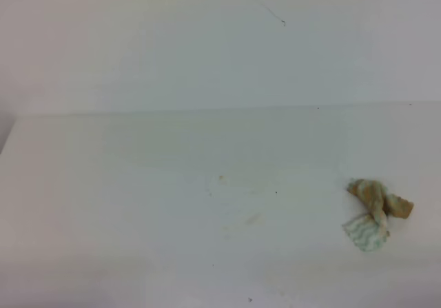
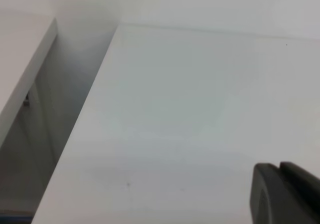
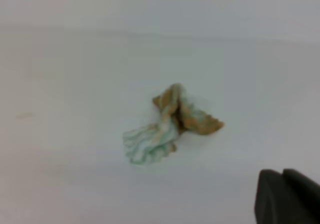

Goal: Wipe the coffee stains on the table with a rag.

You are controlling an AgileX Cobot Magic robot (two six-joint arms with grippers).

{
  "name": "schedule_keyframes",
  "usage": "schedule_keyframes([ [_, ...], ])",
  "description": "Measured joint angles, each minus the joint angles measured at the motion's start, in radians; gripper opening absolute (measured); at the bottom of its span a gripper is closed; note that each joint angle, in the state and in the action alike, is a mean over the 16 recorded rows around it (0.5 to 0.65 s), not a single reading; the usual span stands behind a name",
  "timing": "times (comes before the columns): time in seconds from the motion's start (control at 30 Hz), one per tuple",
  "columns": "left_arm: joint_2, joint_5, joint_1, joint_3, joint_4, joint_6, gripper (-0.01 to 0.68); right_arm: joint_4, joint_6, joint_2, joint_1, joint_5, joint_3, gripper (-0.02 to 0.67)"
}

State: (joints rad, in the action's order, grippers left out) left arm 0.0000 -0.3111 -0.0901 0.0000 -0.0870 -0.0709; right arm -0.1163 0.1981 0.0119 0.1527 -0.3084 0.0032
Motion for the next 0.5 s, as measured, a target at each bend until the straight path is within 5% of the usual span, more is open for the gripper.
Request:
schedule_keyframes([
  [0.23,0.000,0.000,0.000,0.000,0.000,0.000,-0.003,0.204,-0.227,0.000,-0.005,-0.023,0.001,0.003],
  [0.5,0.000,0.000,0.000,0.000,0.000,0.000,-0.003,0.265,-0.300,0.000,-0.005,-0.018,0.001,0.003],
])
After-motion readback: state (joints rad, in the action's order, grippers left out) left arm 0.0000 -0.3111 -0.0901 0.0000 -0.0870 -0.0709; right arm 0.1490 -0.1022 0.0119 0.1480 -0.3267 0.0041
